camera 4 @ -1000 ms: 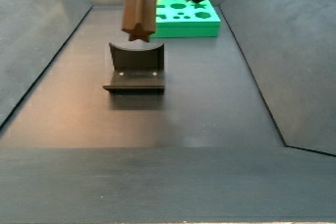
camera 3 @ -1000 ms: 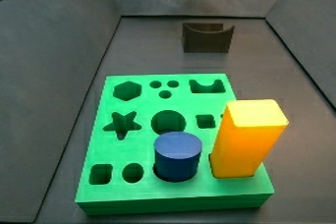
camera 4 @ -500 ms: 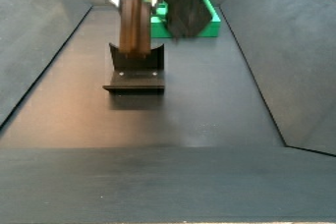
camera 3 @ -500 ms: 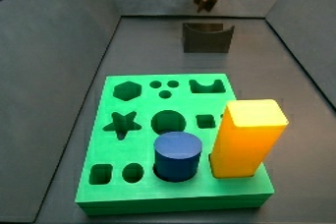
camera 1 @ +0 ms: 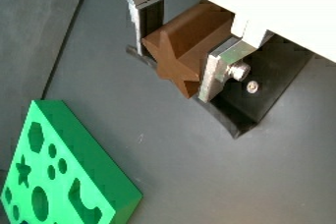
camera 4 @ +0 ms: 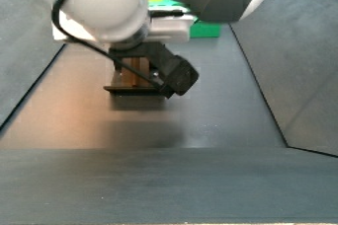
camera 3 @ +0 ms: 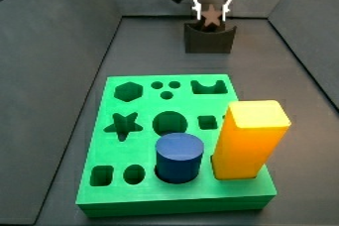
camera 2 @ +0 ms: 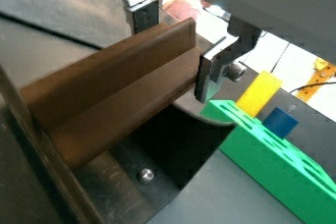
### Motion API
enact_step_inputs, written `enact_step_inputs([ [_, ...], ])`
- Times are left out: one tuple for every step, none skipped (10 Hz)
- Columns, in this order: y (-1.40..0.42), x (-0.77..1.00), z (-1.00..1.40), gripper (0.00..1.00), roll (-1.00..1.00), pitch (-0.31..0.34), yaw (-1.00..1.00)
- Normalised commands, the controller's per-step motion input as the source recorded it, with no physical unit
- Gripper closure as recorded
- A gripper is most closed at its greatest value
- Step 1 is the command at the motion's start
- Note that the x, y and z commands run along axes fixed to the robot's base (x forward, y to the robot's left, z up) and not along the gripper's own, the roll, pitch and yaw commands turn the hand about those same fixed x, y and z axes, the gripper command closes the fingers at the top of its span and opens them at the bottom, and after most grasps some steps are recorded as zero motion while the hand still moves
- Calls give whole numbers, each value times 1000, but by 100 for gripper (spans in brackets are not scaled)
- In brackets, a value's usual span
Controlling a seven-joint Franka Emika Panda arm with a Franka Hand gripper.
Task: Pick up the star object. Move up. Place the star object on the fixture. Regrasp the star object. Move to above the board. Insert the star object.
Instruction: Place the star object on the fixture, then regrasp the star object.
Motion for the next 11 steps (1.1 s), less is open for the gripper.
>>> enact_step_inputs([
  [147, 108, -616, 100, -129, -9, -136],
  [147, 108, -616, 100, -129, -9, -136],
  [165, 91, -610, 100, -114, -21, -127],
  [168, 97, -603, 100, -115, -26, -129],
  [165, 95, -603, 100, -115, -24, -126],
  [150, 88, -610, 100, -116, -18, -111],
  [-500, 0, -167, 100, 0, 0, 0],
  [0, 0, 0, 0, 0, 0, 0],
  [0, 0, 1000, 0, -4, 11, 27],
  [0, -2, 1000, 0, 2, 12, 32],
  [1, -21, 1000, 0, 16, 25, 32],
])
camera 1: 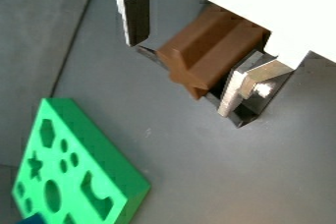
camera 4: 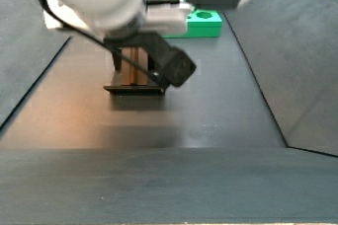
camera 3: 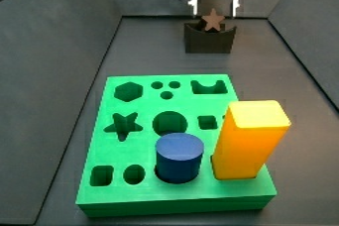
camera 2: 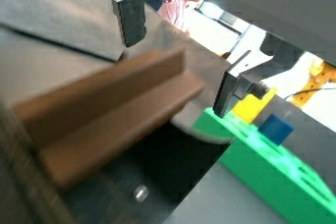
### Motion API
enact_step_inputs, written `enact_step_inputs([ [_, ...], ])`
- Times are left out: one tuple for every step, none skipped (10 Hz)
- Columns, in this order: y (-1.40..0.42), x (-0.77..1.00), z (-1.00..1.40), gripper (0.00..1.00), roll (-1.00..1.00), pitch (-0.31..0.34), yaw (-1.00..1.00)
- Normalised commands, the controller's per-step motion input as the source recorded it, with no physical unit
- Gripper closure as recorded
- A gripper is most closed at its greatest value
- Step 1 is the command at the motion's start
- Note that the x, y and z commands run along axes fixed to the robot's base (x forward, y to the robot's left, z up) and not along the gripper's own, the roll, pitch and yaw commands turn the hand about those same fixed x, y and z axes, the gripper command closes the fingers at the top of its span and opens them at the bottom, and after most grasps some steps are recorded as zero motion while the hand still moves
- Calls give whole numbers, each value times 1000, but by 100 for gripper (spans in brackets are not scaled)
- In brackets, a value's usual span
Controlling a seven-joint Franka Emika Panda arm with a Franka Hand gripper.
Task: Pick up the star object. Move up. Place the star object on the fixture. Regrasp the star object. Move to above the board. Insert the star object.
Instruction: Regrasp the star object.
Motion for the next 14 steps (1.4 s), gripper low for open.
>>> enact_step_inputs([
  [4, -27, 1000, 0, 24, 32, 27],
  [6, -34, 1000, 0, 25, 46, 19],
  [12, -32, 860, 0, 24, 64, 10],
  [14, -30, 674, 0, 24, 70, 1],
  [15, -30, 488, 0, 24, 73, -10],
  [15, -29, 301, 0, 23, 74, -19],
  [-740, -112, 531, 0, 1000, 72, 13],
  [-704, -98, 462, 0, 1000, 69, 13],
  [-625, -102, 387, 0, 1000, 62, 13],
  [-423, -108, 166, 0, 1000, 50, 11],
  [-202, -70, 64, 0, 1000, 47, 10],
  [-59, -42, 36, 0, 1000, 47, 10],
  [-36, -21, 18, 0, 1000, 47, 9],
  [-41, -15, 6, 0, 1000, 46, 9],
])
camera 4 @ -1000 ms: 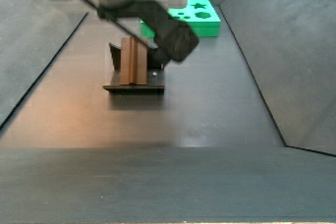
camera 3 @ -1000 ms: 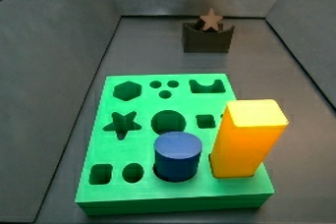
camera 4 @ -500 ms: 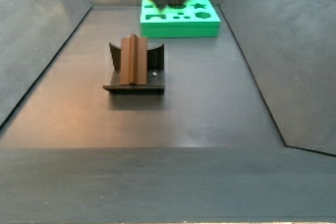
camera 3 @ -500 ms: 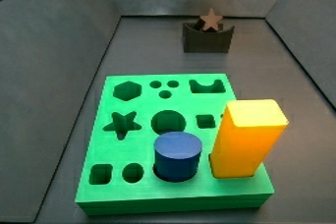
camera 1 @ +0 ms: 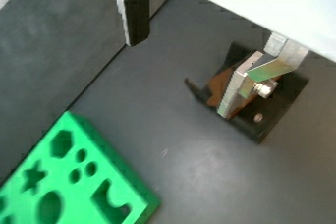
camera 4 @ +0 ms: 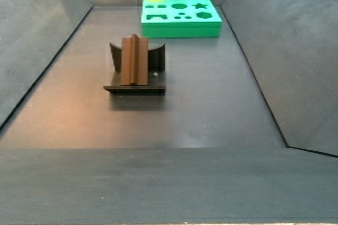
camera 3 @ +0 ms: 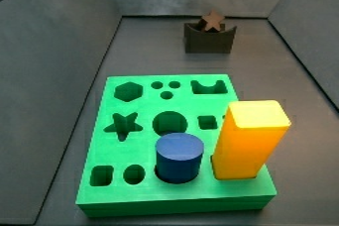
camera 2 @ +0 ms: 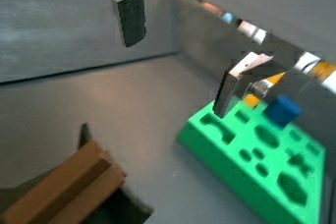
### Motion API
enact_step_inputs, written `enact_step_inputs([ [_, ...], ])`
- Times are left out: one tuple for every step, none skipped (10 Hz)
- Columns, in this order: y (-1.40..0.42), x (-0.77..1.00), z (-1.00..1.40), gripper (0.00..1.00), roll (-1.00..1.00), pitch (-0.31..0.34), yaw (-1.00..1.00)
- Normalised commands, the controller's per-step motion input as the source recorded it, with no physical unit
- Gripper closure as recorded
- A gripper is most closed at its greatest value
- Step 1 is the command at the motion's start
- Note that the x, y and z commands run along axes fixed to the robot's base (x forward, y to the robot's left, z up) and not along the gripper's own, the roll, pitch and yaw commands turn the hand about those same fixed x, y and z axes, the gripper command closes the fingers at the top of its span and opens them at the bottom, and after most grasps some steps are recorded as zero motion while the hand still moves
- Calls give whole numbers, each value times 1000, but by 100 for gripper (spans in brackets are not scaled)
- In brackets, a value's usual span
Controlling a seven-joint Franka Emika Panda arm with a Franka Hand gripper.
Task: Pick up the star object. Move up. Place the star object on the fixture. Regrasp the star object. Move to above the board. Insert the star object.
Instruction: Regrasp the star object.
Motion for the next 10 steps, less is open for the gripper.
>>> enact_step_inputs([
  [-30, -28, 18, 0, 1000, 40, 10],
  [-27, -34, 19, 0, 1000, 35, 10],
  [-28, -30, 3, 0, 1000, 30, 10],
  [-26, -31, -2, 0, 1000, 26, 11],
  [-21, -23, 5, 0, 1000, 18, 12],
  [-19, -16, 3, 0, 1000, 14, 13],
  [-17, -14, 2, 0, 1000, 11, 14],
  [-16, -16, 1, 0, 1000, 12, 16],
  [-17, -10, 4, 0, 1000, 15, 18],
  [-18, -2, 8, 0, 1000, 21, 20],
])
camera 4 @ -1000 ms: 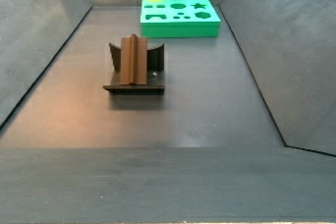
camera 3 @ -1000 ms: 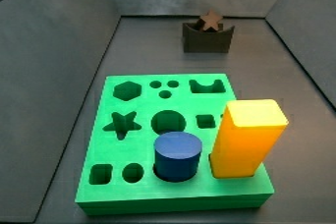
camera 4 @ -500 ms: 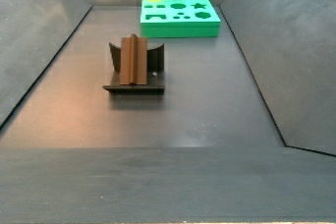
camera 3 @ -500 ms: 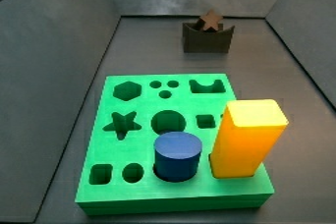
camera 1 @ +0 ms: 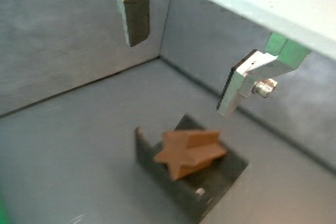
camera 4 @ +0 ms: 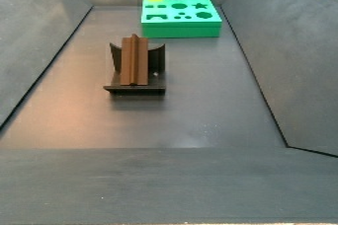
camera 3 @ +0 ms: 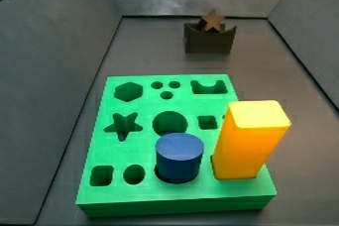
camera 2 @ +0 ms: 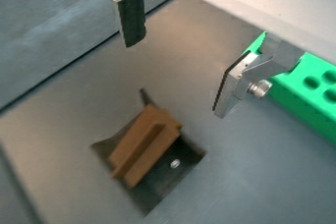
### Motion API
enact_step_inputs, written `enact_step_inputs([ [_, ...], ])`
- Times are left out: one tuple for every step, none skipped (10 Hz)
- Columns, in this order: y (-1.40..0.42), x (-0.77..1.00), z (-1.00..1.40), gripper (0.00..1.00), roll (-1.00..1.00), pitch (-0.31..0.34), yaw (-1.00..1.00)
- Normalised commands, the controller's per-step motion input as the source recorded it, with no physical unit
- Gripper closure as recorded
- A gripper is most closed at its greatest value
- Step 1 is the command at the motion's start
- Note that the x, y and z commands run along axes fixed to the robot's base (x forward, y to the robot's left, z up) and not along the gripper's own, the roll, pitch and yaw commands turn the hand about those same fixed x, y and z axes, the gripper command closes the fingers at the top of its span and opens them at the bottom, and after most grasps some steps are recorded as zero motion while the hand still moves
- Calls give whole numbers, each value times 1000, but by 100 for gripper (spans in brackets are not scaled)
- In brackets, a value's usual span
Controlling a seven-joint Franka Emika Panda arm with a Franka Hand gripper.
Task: Pick up the star object. Move up. Place the star object on the fixture. Regrasp the star object. Move to above the board. Insert the star object.
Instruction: Regrasp the star object.
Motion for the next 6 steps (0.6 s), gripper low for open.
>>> enact_step_inputs([
  [-22, 15, 3, 0, 1000, 29, 22],
  [-23, 25, -7, 0, 1000, 34, 24],
  [-23, 40, -11, 0, 1000, 46, 29],
  [-25, 53, -9, 0, 1000, 58, 33],
  [-30, 69, -9, 0, 1000, 79, 42],
  [-31, 77, -9, 0, 1000, 92, 48],
])
